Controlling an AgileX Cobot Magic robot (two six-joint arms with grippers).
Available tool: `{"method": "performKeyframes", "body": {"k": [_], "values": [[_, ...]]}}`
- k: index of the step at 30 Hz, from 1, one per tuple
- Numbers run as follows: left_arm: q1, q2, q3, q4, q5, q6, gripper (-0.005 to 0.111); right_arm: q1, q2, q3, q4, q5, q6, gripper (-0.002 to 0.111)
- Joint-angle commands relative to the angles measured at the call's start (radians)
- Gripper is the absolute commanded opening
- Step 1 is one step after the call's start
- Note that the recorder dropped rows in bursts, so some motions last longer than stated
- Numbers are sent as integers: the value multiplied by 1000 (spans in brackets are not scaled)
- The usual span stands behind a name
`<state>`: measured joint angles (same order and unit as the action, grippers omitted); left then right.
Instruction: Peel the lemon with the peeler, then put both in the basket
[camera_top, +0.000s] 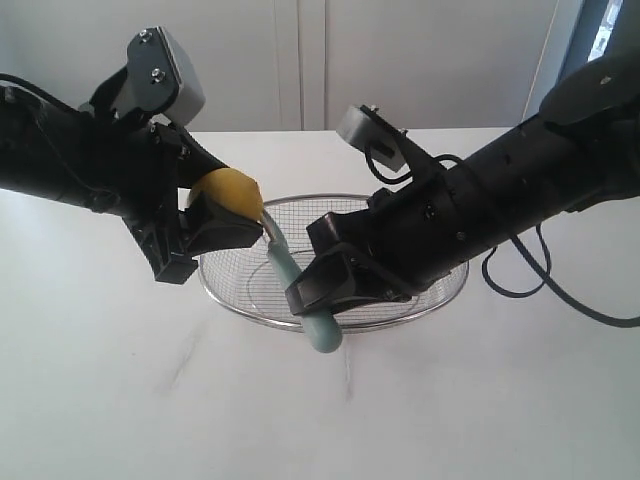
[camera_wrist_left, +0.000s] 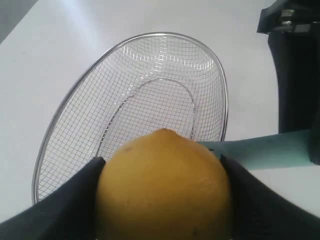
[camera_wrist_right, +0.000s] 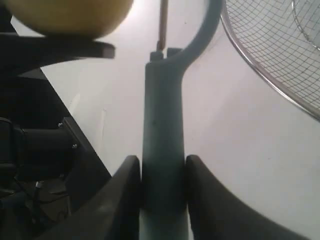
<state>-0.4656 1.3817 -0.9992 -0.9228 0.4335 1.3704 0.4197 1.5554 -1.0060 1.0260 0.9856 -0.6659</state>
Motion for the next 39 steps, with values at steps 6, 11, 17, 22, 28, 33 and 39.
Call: {"method": "performKeyframes", "body": {"k": [6,11,17,22,28,33,39], "values": [[-6,-2,-1,-54,-15,-5,0,3,-4,5,16,-5,-1,0],[-6,-2,-1,-54,-15,-5,0,3,-15,5,16,-46,-1,0],[-6,-2,-1,-55,-17,-5,0,3,-55,5,9,-67,-1,0],[-6,-2,-1,-55,-17,-5,0,3,-96,5,-4,-75,-1,0],[-6,-2,-1,-55,-17,-5,0,-1,-174,5,-15,-78,-1,0],[-6,-2,-1,-55,-17,-5,0,-1,-261,5,-60,-103,6,0],[-6,-2,-1,-55,-17,-5,0,-1,-348,5,-269,-184,129,0]]}}
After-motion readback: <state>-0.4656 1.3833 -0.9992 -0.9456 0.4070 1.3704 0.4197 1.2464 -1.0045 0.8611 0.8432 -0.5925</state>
